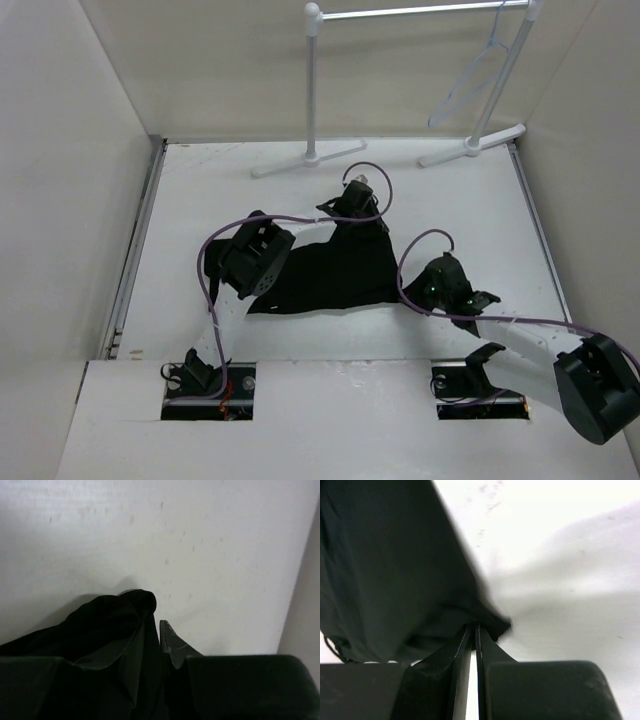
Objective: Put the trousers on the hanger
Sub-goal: Fold the trousers at the center of the board.
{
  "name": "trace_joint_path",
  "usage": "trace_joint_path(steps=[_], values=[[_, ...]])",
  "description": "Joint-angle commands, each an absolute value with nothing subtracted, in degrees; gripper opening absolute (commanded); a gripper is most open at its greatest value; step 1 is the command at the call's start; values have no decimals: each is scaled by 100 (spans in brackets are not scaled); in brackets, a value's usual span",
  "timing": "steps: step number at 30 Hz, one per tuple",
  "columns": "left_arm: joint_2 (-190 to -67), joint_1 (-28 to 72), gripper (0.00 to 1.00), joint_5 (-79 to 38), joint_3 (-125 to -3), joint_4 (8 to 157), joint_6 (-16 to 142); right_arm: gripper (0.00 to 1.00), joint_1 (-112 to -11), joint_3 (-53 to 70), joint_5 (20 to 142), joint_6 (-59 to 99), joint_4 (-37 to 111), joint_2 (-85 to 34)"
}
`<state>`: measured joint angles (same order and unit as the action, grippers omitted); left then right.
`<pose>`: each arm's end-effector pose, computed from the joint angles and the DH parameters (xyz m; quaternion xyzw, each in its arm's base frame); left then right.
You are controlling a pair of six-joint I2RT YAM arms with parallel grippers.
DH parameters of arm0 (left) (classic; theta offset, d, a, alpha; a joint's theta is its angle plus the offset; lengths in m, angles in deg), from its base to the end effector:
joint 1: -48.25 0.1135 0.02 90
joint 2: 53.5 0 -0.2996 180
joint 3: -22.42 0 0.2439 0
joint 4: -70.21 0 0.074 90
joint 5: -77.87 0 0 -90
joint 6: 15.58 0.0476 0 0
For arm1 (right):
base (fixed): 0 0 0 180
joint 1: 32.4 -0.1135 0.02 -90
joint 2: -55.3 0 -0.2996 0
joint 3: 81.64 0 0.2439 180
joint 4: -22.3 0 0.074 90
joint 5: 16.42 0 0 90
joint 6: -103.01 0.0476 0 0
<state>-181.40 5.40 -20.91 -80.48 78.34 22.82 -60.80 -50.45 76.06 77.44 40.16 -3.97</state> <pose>0.3810 -0.3634 0.1807 -0.0305 0.8770 -0.3942 0.2730 0.1456 0.0811 0.1689 0.2789 0.8838 0.2855 0.2440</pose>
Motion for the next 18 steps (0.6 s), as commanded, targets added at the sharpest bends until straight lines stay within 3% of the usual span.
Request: trace_joint_path(steps=[1, 6, 13, 16, 18], values=[[-18313, 689, 19, -1987, -8296, 6741, 2239, 14, -6021, -5158, 7420, 7832, 4023, -219], [-18017, 584, 28, -2013, -8183, 6379, 1931, 20, -6047, -5035, 7419, 7709, 4497, 88], [-16313, 303, 41, -1908, -6875, 6335, 1571, 53, -5741, -4289, 7279, 7305, 5903, 2038], [-15513, 294, 44, -1811, -6260, 6274, 1518, 48, -5057, -3684, 7436, 6972, 5844, 2068], [-14977, 329, 44, -1785, -5838, 6256, 1526, 32, -4739, -3121, 7673, 6699, 5572, 1560]])
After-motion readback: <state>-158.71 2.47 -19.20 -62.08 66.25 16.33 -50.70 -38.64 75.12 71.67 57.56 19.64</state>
